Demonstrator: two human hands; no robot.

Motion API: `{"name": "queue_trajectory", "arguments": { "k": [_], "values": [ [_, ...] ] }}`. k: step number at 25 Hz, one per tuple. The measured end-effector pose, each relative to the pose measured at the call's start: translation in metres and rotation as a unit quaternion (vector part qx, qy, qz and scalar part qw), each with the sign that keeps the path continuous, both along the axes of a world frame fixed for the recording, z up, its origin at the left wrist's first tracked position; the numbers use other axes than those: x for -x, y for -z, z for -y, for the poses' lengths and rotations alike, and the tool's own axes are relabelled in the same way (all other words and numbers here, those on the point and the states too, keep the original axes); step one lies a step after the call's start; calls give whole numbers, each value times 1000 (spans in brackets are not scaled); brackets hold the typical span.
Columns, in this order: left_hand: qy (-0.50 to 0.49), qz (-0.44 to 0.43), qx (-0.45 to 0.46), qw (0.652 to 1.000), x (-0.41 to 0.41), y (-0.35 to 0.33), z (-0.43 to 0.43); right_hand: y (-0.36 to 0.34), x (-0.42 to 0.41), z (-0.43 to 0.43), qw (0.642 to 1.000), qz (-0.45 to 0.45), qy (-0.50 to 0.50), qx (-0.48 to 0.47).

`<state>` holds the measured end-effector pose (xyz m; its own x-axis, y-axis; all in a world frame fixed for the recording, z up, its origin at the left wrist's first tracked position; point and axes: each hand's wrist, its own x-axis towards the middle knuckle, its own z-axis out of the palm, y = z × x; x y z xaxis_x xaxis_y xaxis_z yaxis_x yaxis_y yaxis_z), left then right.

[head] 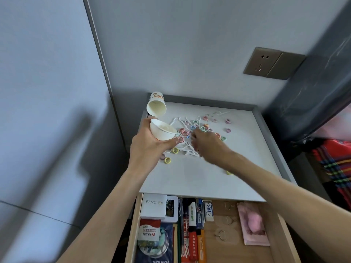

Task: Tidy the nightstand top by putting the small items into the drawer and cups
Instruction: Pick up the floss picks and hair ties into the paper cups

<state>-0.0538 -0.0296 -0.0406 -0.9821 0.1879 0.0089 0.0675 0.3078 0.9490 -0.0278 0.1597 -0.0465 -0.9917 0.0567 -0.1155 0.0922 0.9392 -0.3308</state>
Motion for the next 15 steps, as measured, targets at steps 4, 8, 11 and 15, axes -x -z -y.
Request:
{"name": "queue_trajectory", "arguments": {
  "k": [4, 8, 11, 15],
  "values": [
    [6, -1, 32, 999, 0, 3, -7, -66, 30, -8, 994, -69, -62, 53],
    [14, -12, 20, 1000, -4, 2, -12, -77, 38, 20, 982, -5, -186, 37],
    [-2, -23, 26, 999, 0, -1, -13, -72, 47, 17, 980, -78, -136, 120],
    [-28, 10, 0, 1000, 8, -3, -8, -37, 84, -30, 994, -83, 17, 73]
  ]
}}
